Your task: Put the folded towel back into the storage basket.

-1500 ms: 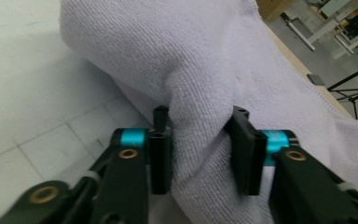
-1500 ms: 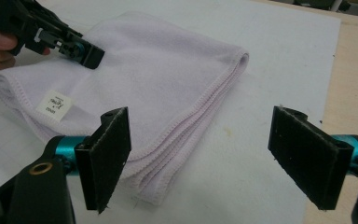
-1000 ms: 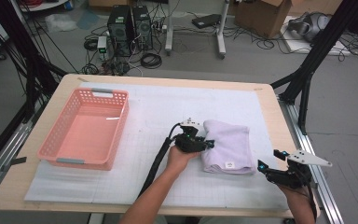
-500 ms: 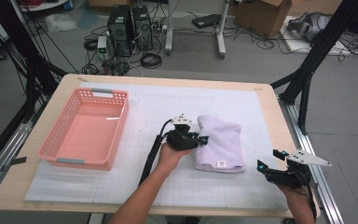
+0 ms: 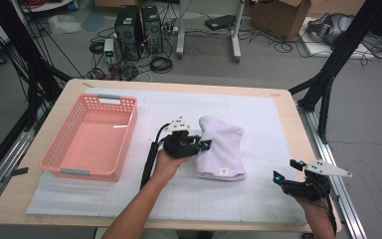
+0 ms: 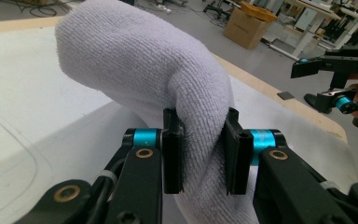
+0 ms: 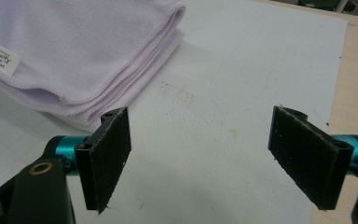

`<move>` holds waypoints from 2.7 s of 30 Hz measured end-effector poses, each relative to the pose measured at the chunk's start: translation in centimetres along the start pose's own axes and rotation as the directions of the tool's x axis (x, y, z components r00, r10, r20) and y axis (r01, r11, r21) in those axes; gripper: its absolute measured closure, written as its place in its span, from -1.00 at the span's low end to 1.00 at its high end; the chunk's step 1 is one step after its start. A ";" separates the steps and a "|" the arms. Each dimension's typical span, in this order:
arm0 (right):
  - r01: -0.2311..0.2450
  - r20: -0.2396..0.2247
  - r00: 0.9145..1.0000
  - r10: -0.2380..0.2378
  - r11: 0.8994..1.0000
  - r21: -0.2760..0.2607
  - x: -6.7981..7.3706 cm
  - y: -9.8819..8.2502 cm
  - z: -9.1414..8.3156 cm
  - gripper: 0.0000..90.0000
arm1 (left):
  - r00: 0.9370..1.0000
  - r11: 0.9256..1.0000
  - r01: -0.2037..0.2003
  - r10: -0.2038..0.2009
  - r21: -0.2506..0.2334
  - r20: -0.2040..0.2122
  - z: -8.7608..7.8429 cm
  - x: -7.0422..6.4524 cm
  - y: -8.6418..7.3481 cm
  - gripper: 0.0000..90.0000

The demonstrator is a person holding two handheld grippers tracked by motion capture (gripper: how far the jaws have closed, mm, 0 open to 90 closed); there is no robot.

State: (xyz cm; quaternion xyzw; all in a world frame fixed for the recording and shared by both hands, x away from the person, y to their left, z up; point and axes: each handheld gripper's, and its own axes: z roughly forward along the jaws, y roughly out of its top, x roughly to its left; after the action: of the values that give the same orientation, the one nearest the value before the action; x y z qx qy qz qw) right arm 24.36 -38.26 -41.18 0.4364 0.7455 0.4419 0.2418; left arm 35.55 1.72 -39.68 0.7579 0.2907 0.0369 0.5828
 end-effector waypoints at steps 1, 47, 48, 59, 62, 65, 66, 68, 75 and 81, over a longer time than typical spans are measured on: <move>-0.002 -0.001 1.000 0.002 1.000 0.002 0.1 0.0 0.0 -0.56 | 1.000 1.000 0.000 0.000 -0.010 -0.001 -0.2 0.0 0.1 0.62; 0.000 -0.009 1.000 0.000 1.000 -0.002 0.2 0.2 0.1 -0.56 | 0.991 0.979 -0.133 0.136 -0.156 0.009 -6.5 0.4 3.1 0.63; 0.000 -0.009 1.000 0.000 1.000 -0.003 0.2 0.2 0.1 -0.56 | 0.990 0.978 -0.137 0.140 -0.159 0.009 -6.6 0.4 3.2 0.63; 0.000 -0.010 1.000 0.000 1.000 -0.004 0.3 0.3 0.1 -0.56 | 0.987 0.972 -0.155 0.159 -0.176 0.008 -7.7 0.4 3.7 0.63; 0.004 -0.010 1.000 -0.004 1.000 -0.005 0.3 0.3 0.1 -0.56 | 0.988 0.971 -0.154 0.157 -0.181 0.004 -8.0 0.4 3.9 0.63; 0.006 -0.011 1.000 -0.006 1.000 -0.005 0.3 0.3 0.2 -0.56 | 0.986 0.970 -0.160 0.164 -0.183 0.003 -8.3 0.5 4.0 0.63; 0.003 -0.011 1.000 -0.003 1.000 -0.002 0.3 0.3 0.2 -0.56 | 0.986 0.969 -0.163 0.167 -0.185 0.003 -8.4 0.5 4.1 0.63; 0.004 -0.013 1.000 -0.004 1.000 -0.004 0.3 0.3 0.3 -0.56 | 0.986 0.968 -0.165 0.168 -0.189 0.001 -8.7 0.6 4.2 0.63; 0.004 -0.011 1.000 -0.004 1.000 -0.006 0.3 0.3 0.1 -0.56 | 0.984 0.964 -0.177 0.179 -0.197 -0.007 -9.5 0.7 4.8 0.63; 0.003 -0.013 1.000 -0.003 1.000 -0.007 0.3 0.4 0.2 -0.56 | 0.982 0.961 -0.188 0.188 -0.205 -0.017 -10.5 1.0 5.1 0.63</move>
State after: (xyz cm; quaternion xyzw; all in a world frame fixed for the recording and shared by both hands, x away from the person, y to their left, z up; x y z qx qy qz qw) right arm 24.50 -37.80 -40.95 0.4313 0.7463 0.4470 0.2392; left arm 34.22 10.51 -32.00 0.7179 0.2113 0.1209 0.6522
